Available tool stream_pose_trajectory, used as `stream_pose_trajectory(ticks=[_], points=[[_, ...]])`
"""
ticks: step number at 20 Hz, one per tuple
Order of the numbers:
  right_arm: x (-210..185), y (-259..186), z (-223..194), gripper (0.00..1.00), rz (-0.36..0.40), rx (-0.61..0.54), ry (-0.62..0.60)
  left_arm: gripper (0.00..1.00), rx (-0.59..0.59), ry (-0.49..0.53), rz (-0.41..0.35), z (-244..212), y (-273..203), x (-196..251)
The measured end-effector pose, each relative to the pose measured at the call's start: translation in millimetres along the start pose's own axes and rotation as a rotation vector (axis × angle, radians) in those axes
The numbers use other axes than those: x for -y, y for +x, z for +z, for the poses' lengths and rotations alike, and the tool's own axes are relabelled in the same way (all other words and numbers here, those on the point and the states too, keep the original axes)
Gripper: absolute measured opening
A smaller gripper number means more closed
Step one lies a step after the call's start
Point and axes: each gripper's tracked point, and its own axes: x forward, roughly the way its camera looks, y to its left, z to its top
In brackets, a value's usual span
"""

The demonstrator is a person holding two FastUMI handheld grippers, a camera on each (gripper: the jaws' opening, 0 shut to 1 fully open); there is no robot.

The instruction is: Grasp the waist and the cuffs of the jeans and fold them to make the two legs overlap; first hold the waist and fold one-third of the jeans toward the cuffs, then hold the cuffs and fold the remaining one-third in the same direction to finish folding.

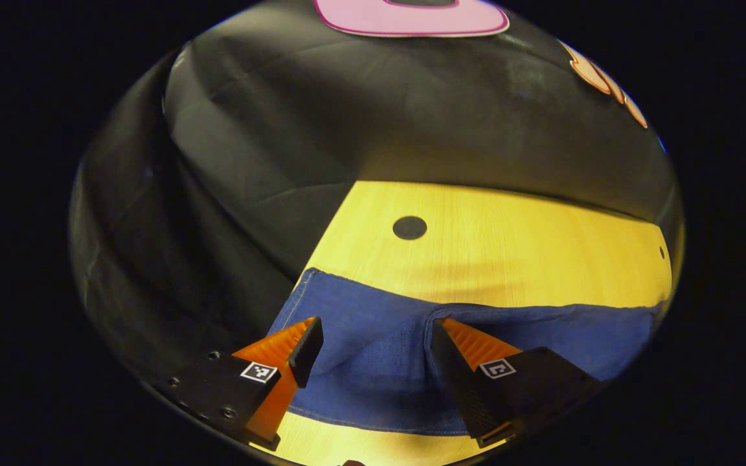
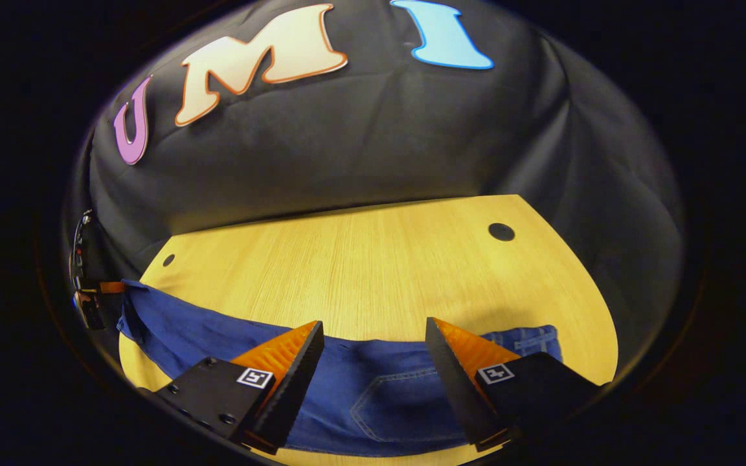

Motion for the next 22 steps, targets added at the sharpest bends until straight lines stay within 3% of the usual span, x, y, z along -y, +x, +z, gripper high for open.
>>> stream_pose_trajectory(ticks=[1,5,11,15,18,22], points=[[9,-5,-2,0.99,-0.01,0.004,0.027,0.97,0.026,-0.001,-0.004,6,-3,1],[51,-29,-22,0.96,-0.062,-0.002,0.104,0.97,-0.018,0.124,0.001,4,-7,2],[120,-68,-75,0.99,-0.166,-0.031,0.247,0.97,-0.036,0.167,-0.009,8,-14,12],[153,-79,-98,0.95,-0.225,-0.051,0.308,0.96,-0.085,0.143,-0.116,6,-19,13],[168,-78,-107,0.99,-0.244,-0.072,0.358,0.97,-0.105,0.154,-0.154,7,-22,6],[184,-75,-114,0.99,-0.261,-0.09,0.408,0.97,-0.063,0.048,-0.268,15,-33,21]])
